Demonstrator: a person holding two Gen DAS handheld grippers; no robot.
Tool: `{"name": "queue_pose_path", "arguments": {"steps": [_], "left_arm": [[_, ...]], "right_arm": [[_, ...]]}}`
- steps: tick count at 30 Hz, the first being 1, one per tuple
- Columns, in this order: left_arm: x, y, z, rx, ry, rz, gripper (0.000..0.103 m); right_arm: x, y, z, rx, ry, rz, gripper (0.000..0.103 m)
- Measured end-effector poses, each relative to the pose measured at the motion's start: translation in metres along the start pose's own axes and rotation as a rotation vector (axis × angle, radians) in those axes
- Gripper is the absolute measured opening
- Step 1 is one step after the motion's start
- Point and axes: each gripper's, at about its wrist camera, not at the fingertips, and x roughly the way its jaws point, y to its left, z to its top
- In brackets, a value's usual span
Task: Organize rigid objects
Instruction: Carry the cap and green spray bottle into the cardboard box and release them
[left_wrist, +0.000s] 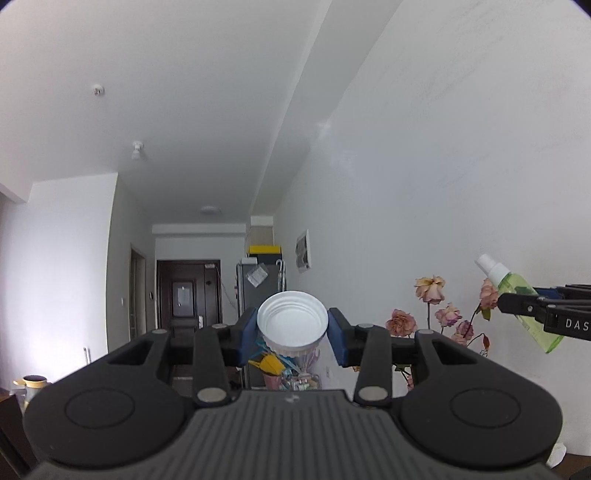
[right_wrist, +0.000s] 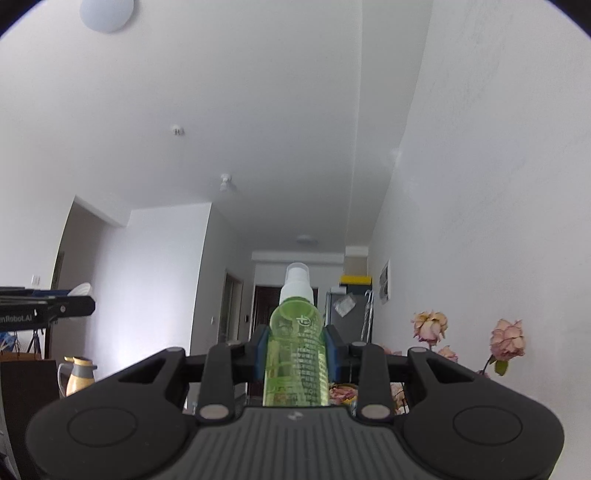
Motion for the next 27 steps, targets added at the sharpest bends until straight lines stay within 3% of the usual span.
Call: {"name": "queue_pose_path", "arguments": {"steps": [5, 9, 16, 19, 27], "left_arm": [[0.070, 0.021, -0.004, -0.020, 0.131, 0.003, 0.041], [0.138, 0.030, -0.045, -0.030, 0.352, -0.012, 0.041], [0.223, 0.040, -0.141, -0.041, 0.703, -0.006, 0.041], [0.246, 0.042, -0.177, -0.055, 0.810, -0.020, 0.041], [0.284, 0.037, -0.312, -0.100, 1.081, -0.038, 0.041]], "right_arm": [[0.080, -0.017, 0.006, 0.023, 0.165, 0.054, 0.030], [0.152, -0.034, -0.019, 0.114, 0.376, 0.102, 0.030], [0.242, -0.047, -0.115, 0.172, 0.704, 0.101, 0.030], [0.273, -0.049, -0.159, 0.169, 0.815, 0.074, 0.030], [0.295, -0.042, -0.292, 0.132, 1.104, 0.002, 0.030]]}}
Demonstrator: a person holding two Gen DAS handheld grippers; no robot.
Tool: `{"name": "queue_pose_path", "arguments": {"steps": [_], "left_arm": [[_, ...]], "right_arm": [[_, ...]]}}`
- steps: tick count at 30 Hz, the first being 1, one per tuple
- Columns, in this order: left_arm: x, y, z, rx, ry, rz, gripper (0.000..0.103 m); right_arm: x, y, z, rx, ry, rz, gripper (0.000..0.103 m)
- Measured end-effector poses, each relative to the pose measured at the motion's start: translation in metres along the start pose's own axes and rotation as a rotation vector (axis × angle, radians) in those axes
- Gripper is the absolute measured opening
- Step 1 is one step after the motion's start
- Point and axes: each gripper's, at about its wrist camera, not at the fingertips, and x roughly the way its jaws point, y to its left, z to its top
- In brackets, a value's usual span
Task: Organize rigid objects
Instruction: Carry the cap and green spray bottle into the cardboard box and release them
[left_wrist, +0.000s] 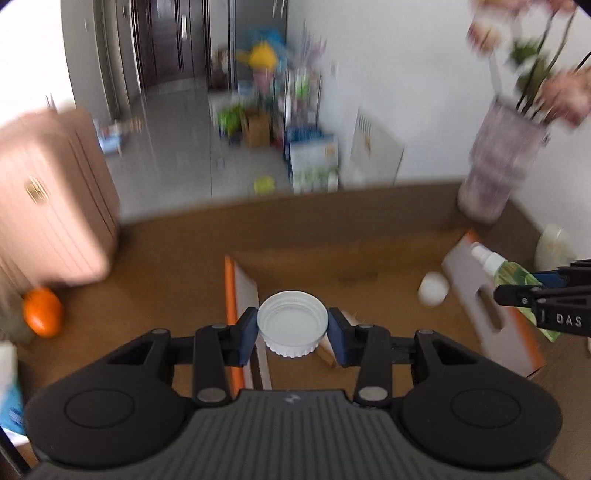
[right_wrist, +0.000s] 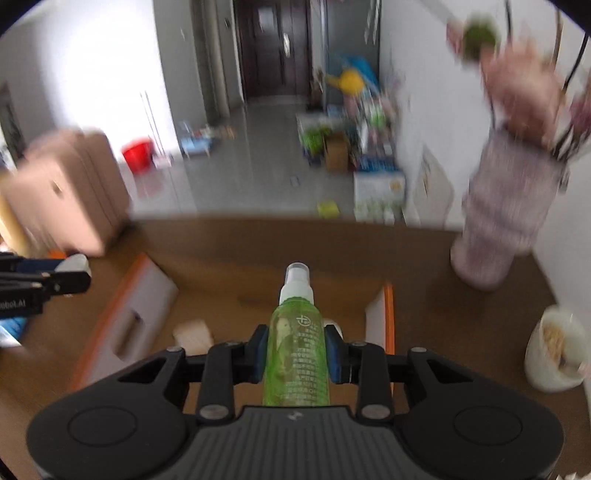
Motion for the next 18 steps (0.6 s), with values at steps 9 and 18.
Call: {"name": "queue_pose_path", "arguments": {"steps": [9, 18], "left_arm": [[0.081, -0.001, -0.026, 0.056, 0.141, 0.021, 0.042], [0.059, -0.007, -0.014, 0.029, 0.146, 0.043, 0.052]], "right_arm": [[0.093, -0.008, -0.049, -0.049, 0.215, -0.129, 0.030], [0.095, 0.004, -0.042, -0.123, 0.192, -0.150, 0.030]]}}
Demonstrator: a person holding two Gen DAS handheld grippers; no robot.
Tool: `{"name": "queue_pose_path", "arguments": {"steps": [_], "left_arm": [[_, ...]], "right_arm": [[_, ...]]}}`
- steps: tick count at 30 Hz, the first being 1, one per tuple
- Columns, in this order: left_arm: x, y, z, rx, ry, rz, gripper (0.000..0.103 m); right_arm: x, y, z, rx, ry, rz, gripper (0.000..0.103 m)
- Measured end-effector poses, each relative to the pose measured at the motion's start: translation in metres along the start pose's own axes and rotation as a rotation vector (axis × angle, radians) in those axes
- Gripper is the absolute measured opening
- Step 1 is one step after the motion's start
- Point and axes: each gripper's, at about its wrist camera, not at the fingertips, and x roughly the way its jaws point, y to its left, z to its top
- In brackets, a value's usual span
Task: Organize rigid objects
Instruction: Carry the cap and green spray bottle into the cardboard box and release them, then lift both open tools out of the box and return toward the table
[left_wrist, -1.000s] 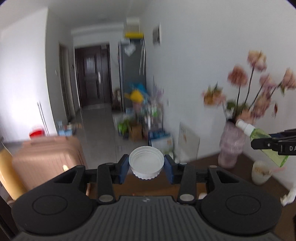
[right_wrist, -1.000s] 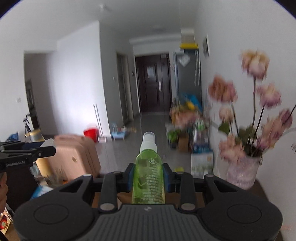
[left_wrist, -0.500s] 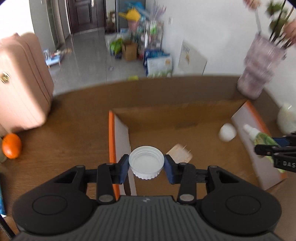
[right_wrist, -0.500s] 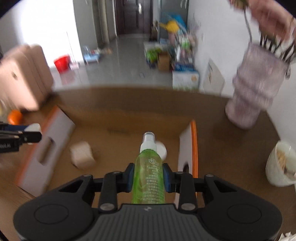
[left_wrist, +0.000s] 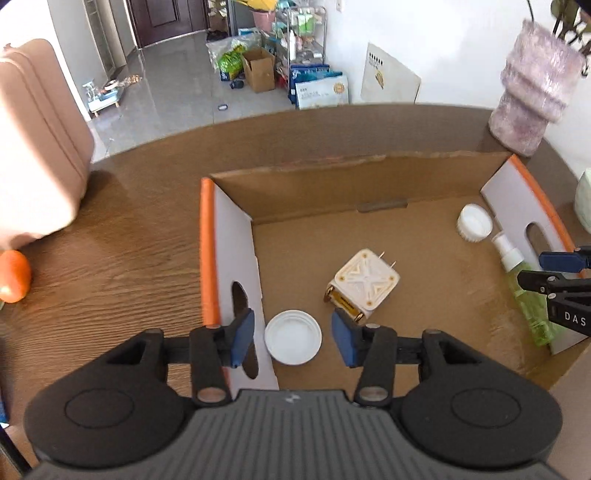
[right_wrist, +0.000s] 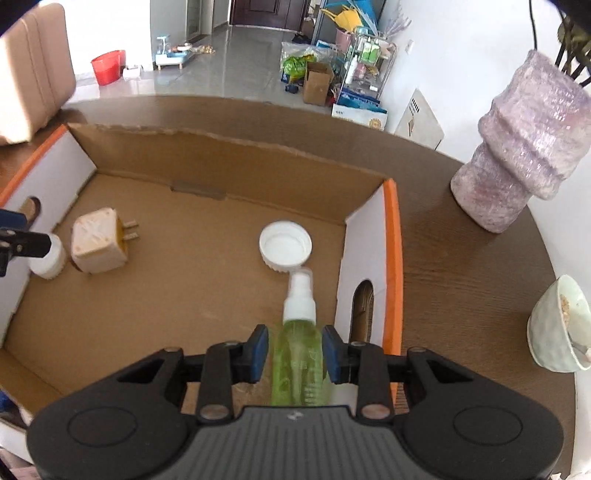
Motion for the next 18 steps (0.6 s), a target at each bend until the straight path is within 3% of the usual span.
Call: {"name": "queue_pose_path", "arguments": {"steps": [10, 18], "left_arm": [[-0.127, -0.005, 0.008, -0.040, -0.177, 0.031, 0.060], [-0.239, -0.023, -0.015, -0.048, -0.354, 0.032, 0.067]], "right_arm": [[-0.116, -0.007, 0.009, 0.020, -0.166, 0.018, 0.032], [-0.235, -0.015, -0.017, 0.049, -0.356, 0.002, 0.047]]}}
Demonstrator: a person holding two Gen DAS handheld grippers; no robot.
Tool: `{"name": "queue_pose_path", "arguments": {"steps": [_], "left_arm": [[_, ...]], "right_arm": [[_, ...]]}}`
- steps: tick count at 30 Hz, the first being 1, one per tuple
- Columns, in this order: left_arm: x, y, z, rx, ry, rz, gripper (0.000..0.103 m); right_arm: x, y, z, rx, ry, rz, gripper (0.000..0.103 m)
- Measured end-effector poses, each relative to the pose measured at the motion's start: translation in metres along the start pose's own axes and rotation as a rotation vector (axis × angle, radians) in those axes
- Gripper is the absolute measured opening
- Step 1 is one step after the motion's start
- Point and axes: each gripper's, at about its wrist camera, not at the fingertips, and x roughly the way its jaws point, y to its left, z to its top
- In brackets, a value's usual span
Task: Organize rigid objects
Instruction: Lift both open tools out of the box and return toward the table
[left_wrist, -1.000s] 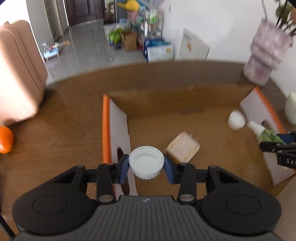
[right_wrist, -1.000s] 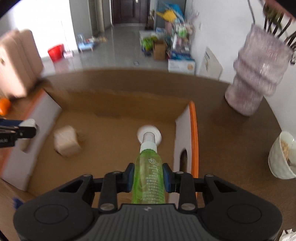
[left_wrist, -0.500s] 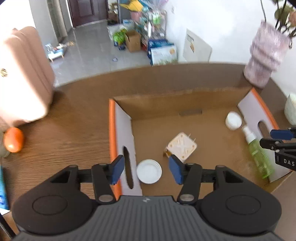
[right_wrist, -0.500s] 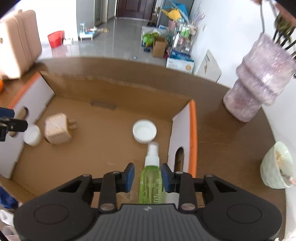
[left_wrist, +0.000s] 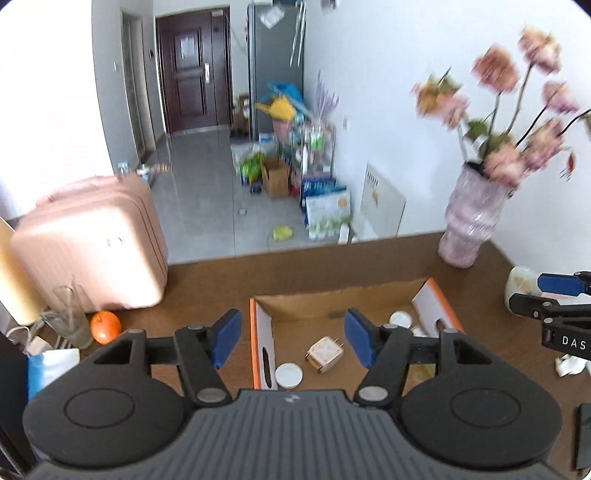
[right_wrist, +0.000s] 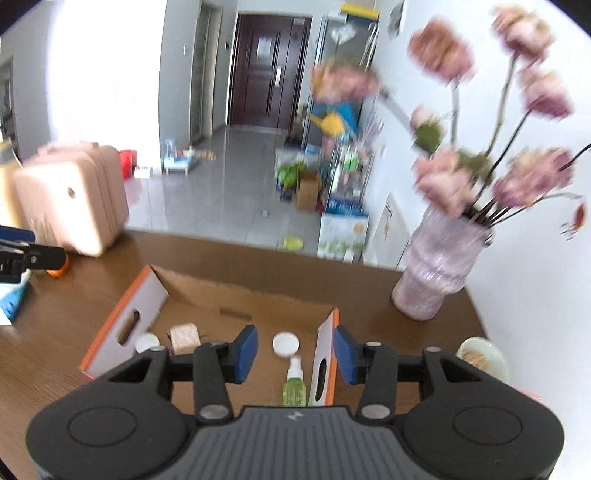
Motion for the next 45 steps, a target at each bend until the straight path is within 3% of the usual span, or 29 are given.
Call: {"name": "queue_pose_path", "arguments": {"steps": [5, 9, 14, 17, 20, 22, 26, 32, 35, 41, 45], "left_arm": [[-0.054, -0.006, -0.001, -0.013, -0.110, -0.004, 0.069], [-0.097, -0.001, -0.006, -0.049, -0.201, -0.032, 0.074], [-0.143, 0.001, -0.023, -0.041, -0.301, -0.026, 0.082], [-0.169, 0.003, -0.050, -0.005, -0.416, -0.029, 0.087], [-0.185, 0.004, -0.080, 0.015, -0.467, -0.004, 0.089], [-0.196, 0.003, -0.107, 0.038, -0.518, -0.007, 0.097], [-0.215, -0.002, -0.171, 0.109, -0.624, 0.011, 0.103], [-0.217, -0.006, -0.261, 0.115, -0.580, -0.086, 0.103], [-0.213, -0.003, -0.304, 0.132, -0.552, -0.079, 0.103], [-0.202, 0.020, -0.383, 0.040, -0.463, -0.031, 0.103], [-0.204, 0.040, -0.404, 0.017, -0.455, 0.032, 0.103]], "right_arm": [[-0.063, 0.002, 0.003, 0.025, -0.119, 0.007, 0.053], [-0.108, 0.000, 0.001, 0.041, -0.241, 0.043, 0.074], [-0.149, 0.010, -0.009, 0.036, -0.305, 0.047, 0.075], [-0.177, 0.016, -0.037, 0.017, -0.421, 0.044, 0.083], [-0.197, 0.024, -0.070, -0.042, -0.512, 0.039, 0.085], [-0.209, 0.028, -0.091, -0.066, -0.565, 0.019, 0.086], [-0.230, 0.027, -0.137, -0.034, -0.634, 0.053, 0.089], [-0.241, 0.029, -0.221, -0.028, -0.631, 0.131, 0.100], [-0.235, 0.032, -0.261, -0.021, -0.581, 0.153, 0.102], [-0.216, 0.044, -0.350, 0.016, -0.516, 0.178, 0.102], [-0.204, 0.040, -0.396, 0.106, -0.474, 0.159, 0.102]]}}
